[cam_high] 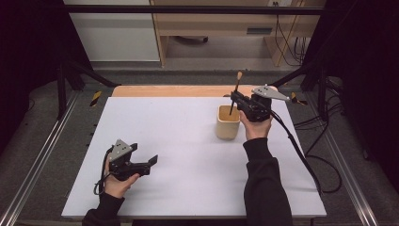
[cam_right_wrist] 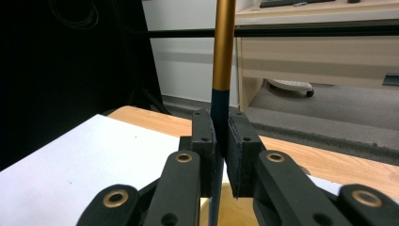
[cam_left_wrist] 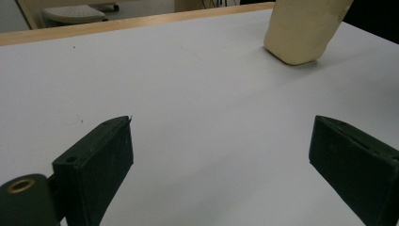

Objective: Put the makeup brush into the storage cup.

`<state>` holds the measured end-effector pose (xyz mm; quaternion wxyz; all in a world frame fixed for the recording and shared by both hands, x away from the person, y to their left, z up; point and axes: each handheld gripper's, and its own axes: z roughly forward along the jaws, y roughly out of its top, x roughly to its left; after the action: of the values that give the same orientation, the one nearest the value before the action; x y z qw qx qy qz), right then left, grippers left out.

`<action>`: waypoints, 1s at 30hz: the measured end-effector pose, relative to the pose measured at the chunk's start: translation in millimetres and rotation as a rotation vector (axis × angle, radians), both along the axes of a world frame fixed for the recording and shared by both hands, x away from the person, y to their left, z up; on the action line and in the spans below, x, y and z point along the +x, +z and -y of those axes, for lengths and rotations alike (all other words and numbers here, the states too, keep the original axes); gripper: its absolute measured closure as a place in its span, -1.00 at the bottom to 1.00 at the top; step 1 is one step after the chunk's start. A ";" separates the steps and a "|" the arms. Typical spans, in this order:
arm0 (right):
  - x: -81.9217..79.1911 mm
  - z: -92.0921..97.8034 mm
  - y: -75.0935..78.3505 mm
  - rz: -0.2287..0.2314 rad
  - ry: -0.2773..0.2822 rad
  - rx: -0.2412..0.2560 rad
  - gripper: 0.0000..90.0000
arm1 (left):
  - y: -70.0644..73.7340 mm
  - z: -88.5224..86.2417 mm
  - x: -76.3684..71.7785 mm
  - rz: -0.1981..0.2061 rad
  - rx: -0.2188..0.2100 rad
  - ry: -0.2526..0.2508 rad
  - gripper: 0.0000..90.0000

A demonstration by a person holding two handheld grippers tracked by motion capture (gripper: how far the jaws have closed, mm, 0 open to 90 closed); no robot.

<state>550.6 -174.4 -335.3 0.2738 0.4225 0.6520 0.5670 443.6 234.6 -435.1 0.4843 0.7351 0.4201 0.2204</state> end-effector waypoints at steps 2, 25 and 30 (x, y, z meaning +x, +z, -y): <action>3.5 -1.3 -1.6 -0.006 -0.006 0.000 0.86 | 0.1 -0.1 -0.1 0.001 0.000 0.000 -0.86; 24.3 -13.9 -30.3 -0.071 -0.045 -0.043 0.86 | 0.1 -0.2 -0.3 0.003 0.001 -0.002 -0.86; 25.6 -15.2 -36.8 -0.084 -0.048 -0.048 0.86 | 0.0 0.0 -0.4 0.004 0.002 -0.002 -0.86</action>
<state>576.2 -159.1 -372.1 0.2698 0.4550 0.6658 0.5262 443.2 234.6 -435.0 0.4844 0.7357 0.4182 0.2217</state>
